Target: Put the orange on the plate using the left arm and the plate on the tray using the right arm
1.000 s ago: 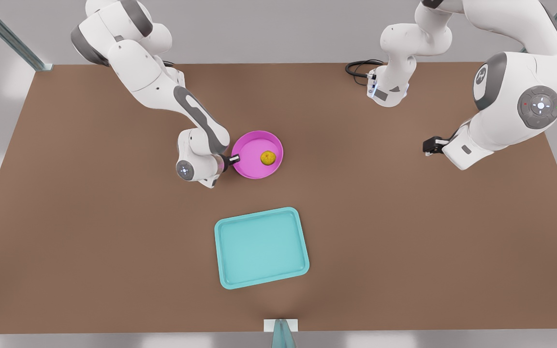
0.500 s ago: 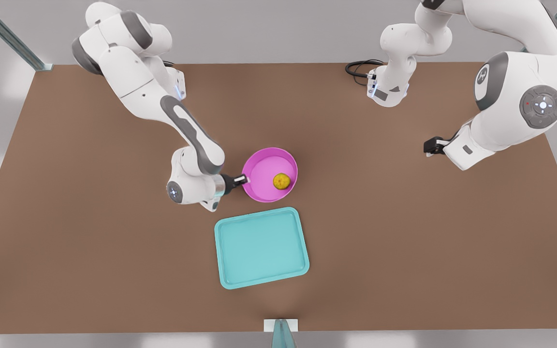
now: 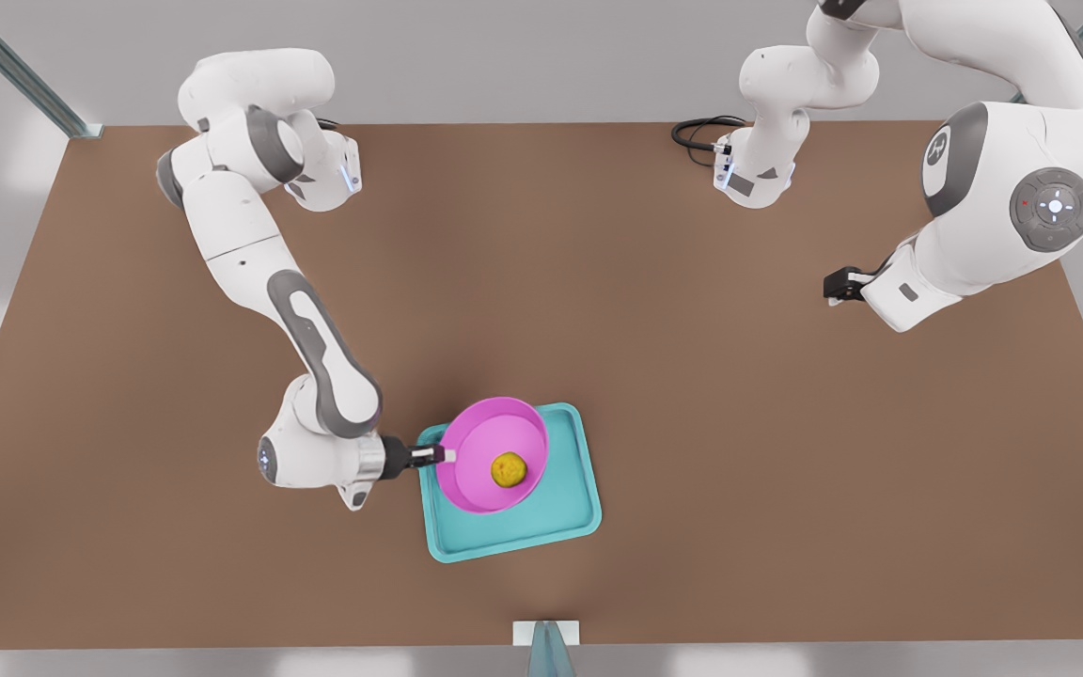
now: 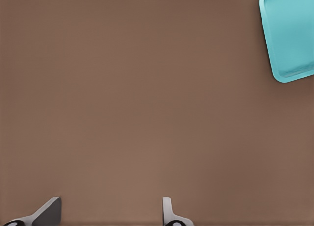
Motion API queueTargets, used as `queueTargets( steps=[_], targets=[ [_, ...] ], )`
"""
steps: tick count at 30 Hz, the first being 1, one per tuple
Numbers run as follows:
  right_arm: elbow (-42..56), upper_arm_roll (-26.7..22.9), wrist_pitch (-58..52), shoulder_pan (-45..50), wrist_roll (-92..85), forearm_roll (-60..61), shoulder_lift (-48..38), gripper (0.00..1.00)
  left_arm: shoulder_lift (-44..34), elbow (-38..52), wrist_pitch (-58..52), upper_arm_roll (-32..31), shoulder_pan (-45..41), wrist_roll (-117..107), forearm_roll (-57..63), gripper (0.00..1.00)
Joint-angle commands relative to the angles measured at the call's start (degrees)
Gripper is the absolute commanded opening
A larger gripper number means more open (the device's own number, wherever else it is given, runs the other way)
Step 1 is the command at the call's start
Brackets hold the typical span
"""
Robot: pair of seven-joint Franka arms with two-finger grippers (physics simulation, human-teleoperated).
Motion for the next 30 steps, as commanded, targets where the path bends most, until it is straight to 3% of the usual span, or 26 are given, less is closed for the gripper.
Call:
queueTargets(
  steps=[1, 5, 6, 7, 13, 15, 16, 18, 20, 21, 22, 24, 27, 30],
  targets=[
    [3.96, -0.05, 0.13, 0.04, 1.02, -0.19, 2.41, 0.21, 0.05, 0.05, 0.04, -0.02, -0.04, 0.14, 0.03, 1.0],
    [4.76, -0.14, -0.13, 0.04, 0.93, -0.28, 3.47, 0.21, 0.13, 0.05, 0.04, -0.02, -0.04, 0.14, 0.03, 1.0],
    [4.76, -0.14, -0.4, 0.04, 1.02, -0.27, 3.38, 0.37, 0.22, 0.05, 0.04, -0.02, 0.05, 0.14, 0.03, 1.0],
    [4.67, -0.14, -0.48, 0.04, 1.02, -0.19, 3.12, 1.0, 0.22, 0.05, 0.04, -0.02, -0.04, 0.14, 0.03, 1.0],
    [4.49, 0.04, -3.47, -0.48, 1.2, 0.6, 2.24, 1.0, 0.48, 0.05, 0.04, -0.02, -0.04, 0.05, 0.03, 1.0],
    [4.67, -0.49, -12.42, -1.8, 3.65, 0.34, -1.01, 1.0, 0.48, 0.05, 0.04, -0.02, 0.05, -0.04, 0.03, 1.0],
    [4.76, -5.23, -21.46, -1.63, 6.29, -0.98, -3.65, 1.0, 0.48, 0.05, 0.04, -0.02, -0.04, -0.04, 0.03, 1.0],
    [10.82, -12.7, -43.36, -1.62, 8.93, -17.05, -8.22, 1.0, 0.48, 0.05, 0.04, -0.02, -0.04, -0.13, 0.12, 1.0],
    [15.65, -18.32, -53.56, -2.06, 8.58, -28.21, -9.98, 1.0, 0.4, 0.05, 0.04, -0.11, -0.04, -0.3, 0.29, 1.0],
    [15.74, -21.49, -53.66, -1.72, 8.49, -32.51, -10.76, 1.0, 0.4, 0.05, 0.04, -0.11, -0.04, -0.3, 0.2, 1.0],
    [17.76, -21.58, -53.74, -1.01, 8.67, -40.43, -12.79, 1.0, 0.4, 0.05, -0.05, -0.11, -0.13, -0.3, 0.2, 1.0],
    [18.47, -21.32, -58.48, -1.1, 8.75, -42.73, -21.4, 1.0, 0.4, 0.04, -0.14, -0.2, -0.13, -0.39, 0.29, 1.0],
    [6.09, -19.47, -58.93, -1.27, 8.93, -45.54, -38.44, 1.0, 0.4, 0.04, -0.22, -0.2, -0.13, -0.48, 0.38, 1.0],
    [-2.09, -19.47, -54.01, -1.45, 9.02, -45.54, -43.11, 1.0, 0.4, -0.04, -0.31, -0.28, -0.22, -0.48, 0.47, 1.0]
  ],
)
